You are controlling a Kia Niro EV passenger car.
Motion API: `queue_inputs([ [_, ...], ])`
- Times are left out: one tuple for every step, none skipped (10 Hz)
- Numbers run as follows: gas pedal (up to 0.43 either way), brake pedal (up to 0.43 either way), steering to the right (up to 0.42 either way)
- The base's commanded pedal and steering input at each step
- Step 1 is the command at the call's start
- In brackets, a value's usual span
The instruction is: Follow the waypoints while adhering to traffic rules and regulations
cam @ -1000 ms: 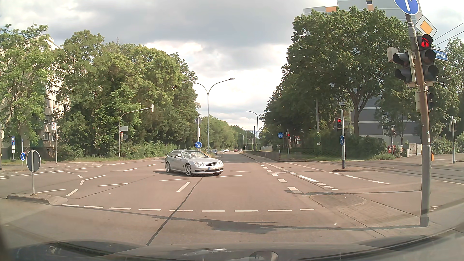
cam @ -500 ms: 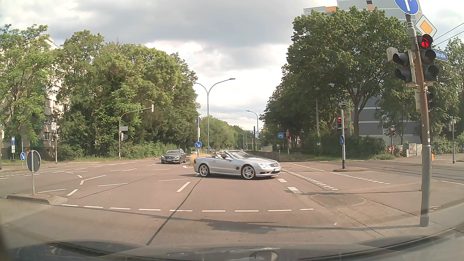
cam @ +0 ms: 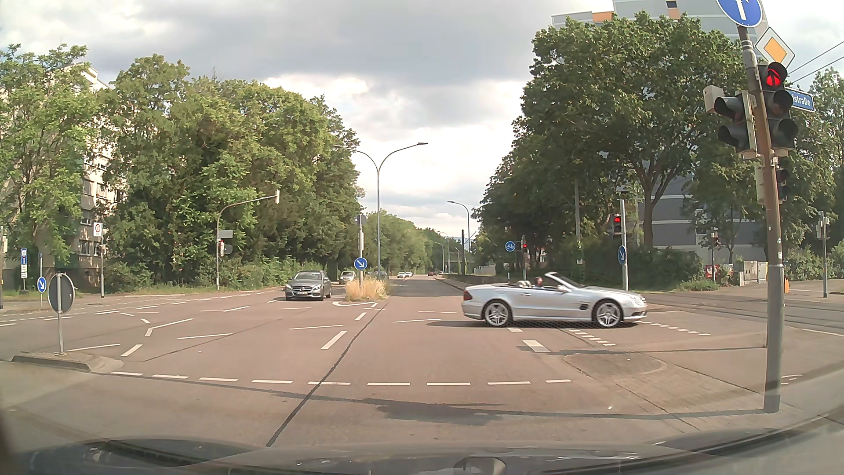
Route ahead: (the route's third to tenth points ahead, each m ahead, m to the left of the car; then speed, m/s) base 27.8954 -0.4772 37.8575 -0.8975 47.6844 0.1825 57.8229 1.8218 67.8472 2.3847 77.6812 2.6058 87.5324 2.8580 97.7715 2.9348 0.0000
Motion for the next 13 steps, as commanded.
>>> queue_inputs([
  [0.000,0.220,-0.008],
  [0.000,0.220,-0.008],
  [0.000,0.220,-0.008],
  [0.000,0.220,-0.008],
  [0.000,0.220,-0.008],
  [0.000,0.220,-0.008],
  [0.000,0.220,-0.008],
  [0.000,0.213,-0.008],
  [0.000,0.220,-0.008],
  [0.000,0.220,-0.008],
  [0.000,0.213,-0.008],
  [0.000,0.213,-0.008],
  [0.000,0.220,-0.008],
])
